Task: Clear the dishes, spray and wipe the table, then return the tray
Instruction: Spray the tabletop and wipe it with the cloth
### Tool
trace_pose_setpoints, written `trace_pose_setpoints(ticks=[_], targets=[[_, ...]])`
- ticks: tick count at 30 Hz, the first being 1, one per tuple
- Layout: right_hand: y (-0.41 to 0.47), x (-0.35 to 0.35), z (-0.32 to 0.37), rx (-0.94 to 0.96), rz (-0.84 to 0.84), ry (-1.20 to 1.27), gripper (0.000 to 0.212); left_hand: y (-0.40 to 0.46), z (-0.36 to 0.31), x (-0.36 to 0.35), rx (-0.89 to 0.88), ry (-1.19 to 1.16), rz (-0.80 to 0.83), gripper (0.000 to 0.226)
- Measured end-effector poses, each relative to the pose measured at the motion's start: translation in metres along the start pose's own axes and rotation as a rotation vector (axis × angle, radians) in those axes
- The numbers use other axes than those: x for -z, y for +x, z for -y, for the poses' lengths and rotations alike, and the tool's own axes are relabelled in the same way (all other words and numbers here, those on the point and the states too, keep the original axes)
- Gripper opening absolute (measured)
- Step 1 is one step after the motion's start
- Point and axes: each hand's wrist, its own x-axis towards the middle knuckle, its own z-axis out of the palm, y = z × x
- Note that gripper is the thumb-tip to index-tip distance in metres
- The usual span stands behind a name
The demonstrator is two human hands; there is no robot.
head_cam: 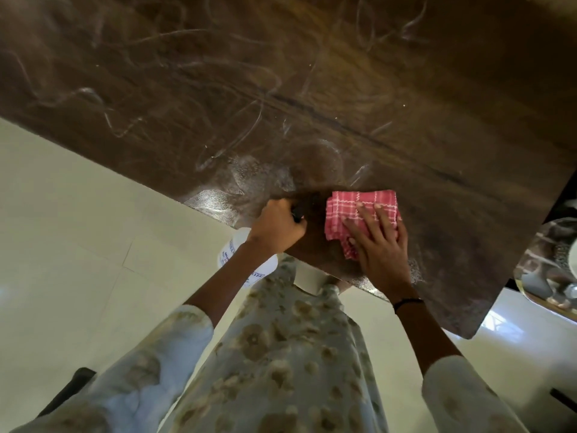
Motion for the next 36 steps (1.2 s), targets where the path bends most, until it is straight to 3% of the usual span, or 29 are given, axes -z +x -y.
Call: trace_pose_setpoints(ticks=[4, 16, 22, 26, 31, 33, 36], targets=[[0.002, 0.0, -0.001, 0.0, 0.003, -0.006, 0.051, 0.012, -0.027, -0.007, -0.007, 0.04, 0.056, 0.015], [0.008, -0.002, -0.009, 0.001, -0.062, 0.004, 0.051, 0.038, -0.031, 0.003, 0.0, 0.057, 0.002, 0.016], [0.061, 0.013, -0.011, -0.197, -0.136, 0.095, 0.047, 0.046, -0.017, 0.016, -0.034, 0.032, -0.049, 0.015], [0.113, 0.021, 0.028, -0.329, -0.198, 0.204, 0.045, 0.053, -0.011, 0.025, -0.035, 0.035, -0.08, 0.022], [0.11, 0.012, 0.075, -0.075, -0.139, 0.165, 0.041, 0.058, -0.015, 0.033, -0.031, 0.015, -0.046, 0.014], [0.085, 0.006, 0.067, 0.055, -0.092, 0.119, 0.045, 0.06, -0.015, 0.035, -0.037, 0.007, -0.035, 0.029], [0.056, 0.001, 0.031, 0.029, -0.074, 0.068, 0.049, 0.065, -0.015, 0.035, -0.058, 0.036, -0.038, 0.034]])
